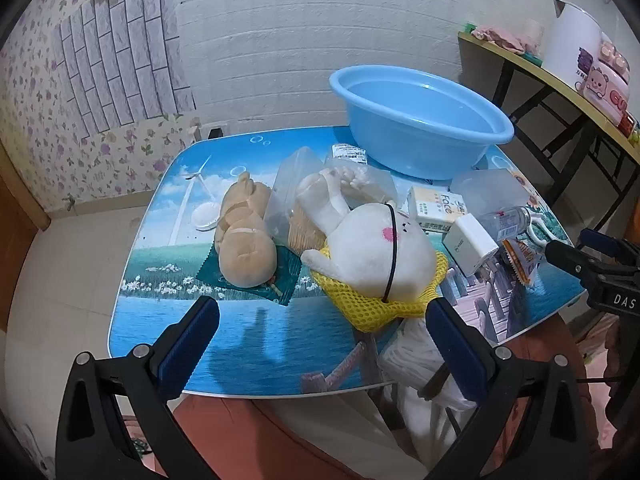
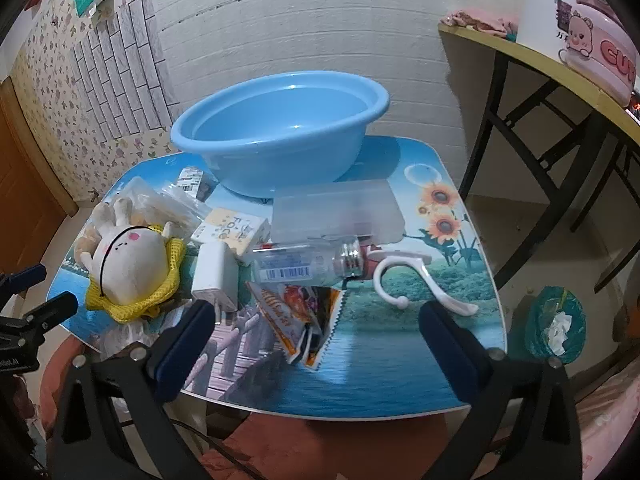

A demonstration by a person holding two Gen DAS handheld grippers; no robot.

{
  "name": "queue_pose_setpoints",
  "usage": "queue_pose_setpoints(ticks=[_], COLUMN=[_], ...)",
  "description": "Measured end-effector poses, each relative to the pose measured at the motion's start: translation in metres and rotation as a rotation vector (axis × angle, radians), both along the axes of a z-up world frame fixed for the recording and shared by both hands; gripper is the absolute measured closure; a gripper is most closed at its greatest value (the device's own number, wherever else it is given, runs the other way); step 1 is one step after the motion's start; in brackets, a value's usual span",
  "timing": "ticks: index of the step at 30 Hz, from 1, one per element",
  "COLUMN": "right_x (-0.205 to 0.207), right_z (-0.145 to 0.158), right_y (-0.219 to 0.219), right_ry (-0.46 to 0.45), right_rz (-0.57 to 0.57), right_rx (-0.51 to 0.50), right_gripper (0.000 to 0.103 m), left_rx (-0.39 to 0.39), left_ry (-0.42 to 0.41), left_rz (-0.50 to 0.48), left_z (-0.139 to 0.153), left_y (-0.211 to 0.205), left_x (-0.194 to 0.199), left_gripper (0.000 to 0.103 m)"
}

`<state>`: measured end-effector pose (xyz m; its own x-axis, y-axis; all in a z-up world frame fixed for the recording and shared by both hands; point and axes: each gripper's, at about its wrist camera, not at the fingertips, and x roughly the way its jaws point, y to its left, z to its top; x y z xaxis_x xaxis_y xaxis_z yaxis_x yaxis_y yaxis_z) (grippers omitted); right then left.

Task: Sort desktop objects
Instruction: 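Grasp the clear cable box with the left tool while the right tool reaches for a snack packet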

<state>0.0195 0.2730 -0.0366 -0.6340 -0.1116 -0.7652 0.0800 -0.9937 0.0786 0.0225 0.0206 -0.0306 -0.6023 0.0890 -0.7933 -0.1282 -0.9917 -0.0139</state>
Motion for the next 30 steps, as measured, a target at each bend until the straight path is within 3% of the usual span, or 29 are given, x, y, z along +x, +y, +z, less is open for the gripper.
queue_pose_setpoints(ticks=[4, 9, 17, 30], right_x=[0.002, 0.004, 0.013, 0.011], right_z=[-0.001, -0.001, -0.003, -0.018], right_y=[0.0, 0.001, 0.012, 0.022], right_ry=[0.008, 0.007, 0.005, -0.051], right_rz=[0.013, 0.025, 0.022, 0.015], right_rx=[0.036, 0.02, -0.001, -0.031], right_gripper=[0.0, 0.0, 0.0, 0.0], left_rx=[-0.008, 0.082, 0.052, 0.068], left_ry=[0.003, -0.038, -0.028, -0.112], left_rz=[-0.016, -0.04, -0.08, -0.195], left_z=[-0.002, -0.007, -0.007, -0.029], left_y=[0.001, 0.0, 0.007, 0.036], left_x=[0.001, 0.003, 0.017, 0.026], left_gripper=[0.0, 0.0, 0.0, 0.0])
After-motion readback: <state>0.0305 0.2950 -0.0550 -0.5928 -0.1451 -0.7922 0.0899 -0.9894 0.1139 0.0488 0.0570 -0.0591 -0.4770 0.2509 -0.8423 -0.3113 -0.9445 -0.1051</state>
